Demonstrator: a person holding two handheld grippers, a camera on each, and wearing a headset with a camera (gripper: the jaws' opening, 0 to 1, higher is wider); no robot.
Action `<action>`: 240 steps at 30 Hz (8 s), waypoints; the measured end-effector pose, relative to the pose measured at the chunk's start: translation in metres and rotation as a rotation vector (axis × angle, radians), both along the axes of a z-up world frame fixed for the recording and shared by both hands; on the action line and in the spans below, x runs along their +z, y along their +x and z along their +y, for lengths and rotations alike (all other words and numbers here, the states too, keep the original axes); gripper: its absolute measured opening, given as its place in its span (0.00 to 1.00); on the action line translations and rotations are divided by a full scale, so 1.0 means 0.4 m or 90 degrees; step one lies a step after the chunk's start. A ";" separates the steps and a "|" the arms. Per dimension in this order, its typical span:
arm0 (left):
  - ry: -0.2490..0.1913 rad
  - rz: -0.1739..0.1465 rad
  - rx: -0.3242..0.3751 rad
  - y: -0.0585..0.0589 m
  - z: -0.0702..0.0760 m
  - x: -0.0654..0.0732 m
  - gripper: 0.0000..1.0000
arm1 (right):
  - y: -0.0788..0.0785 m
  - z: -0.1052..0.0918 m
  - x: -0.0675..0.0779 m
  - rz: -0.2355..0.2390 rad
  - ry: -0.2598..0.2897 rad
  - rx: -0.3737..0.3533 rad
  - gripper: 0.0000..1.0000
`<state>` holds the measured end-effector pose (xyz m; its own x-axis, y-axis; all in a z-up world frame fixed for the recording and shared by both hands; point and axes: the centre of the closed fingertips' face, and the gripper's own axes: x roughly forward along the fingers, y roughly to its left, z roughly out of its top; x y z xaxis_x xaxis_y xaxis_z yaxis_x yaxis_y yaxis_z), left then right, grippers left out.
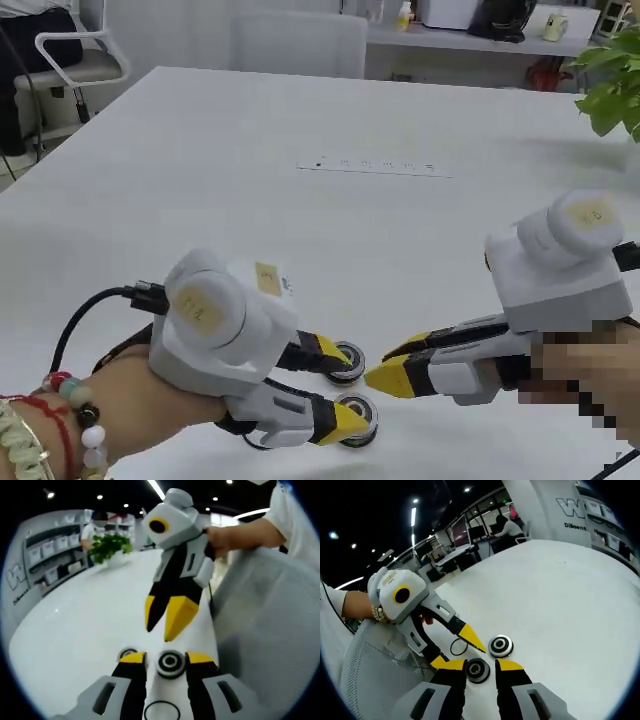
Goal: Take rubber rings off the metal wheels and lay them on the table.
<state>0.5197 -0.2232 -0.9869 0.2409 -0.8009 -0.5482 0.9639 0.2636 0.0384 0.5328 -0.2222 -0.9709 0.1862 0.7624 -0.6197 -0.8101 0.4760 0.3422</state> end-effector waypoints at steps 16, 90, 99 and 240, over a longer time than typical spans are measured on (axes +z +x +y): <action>0.001 0.022 -0.001 -0.012 -0.005 -0.032 0.24 | -0.008 -0.002 -0.013 0.006 -0.014 0.009 0.20; -0.026 0.034 0.016 -0.008 0.004 -0.033 0.14 | -0.046 -0.015 -0.135 -0.029 -0.146 0.081 0.00; -0.027 0.035 0.020 -0.006 0.003 -0.034 0.14 | -0.031 -0.028 -0.124 0.024 -0.110 0.023 0.00; -0.050 -0.061 0.021 -0.048 0.102 0.249 0.61 | 0.003 0.018 -0.017 0.055 0.027 -0.044 0.00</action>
<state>0.5003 -0.1824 -0.8875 0.3166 -0.8313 -0.4568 0.9473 0.3017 0.1076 0.5340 -0.2151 -0.9778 0.1858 0.7759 -0.6029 -0.7426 0.5127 0.4309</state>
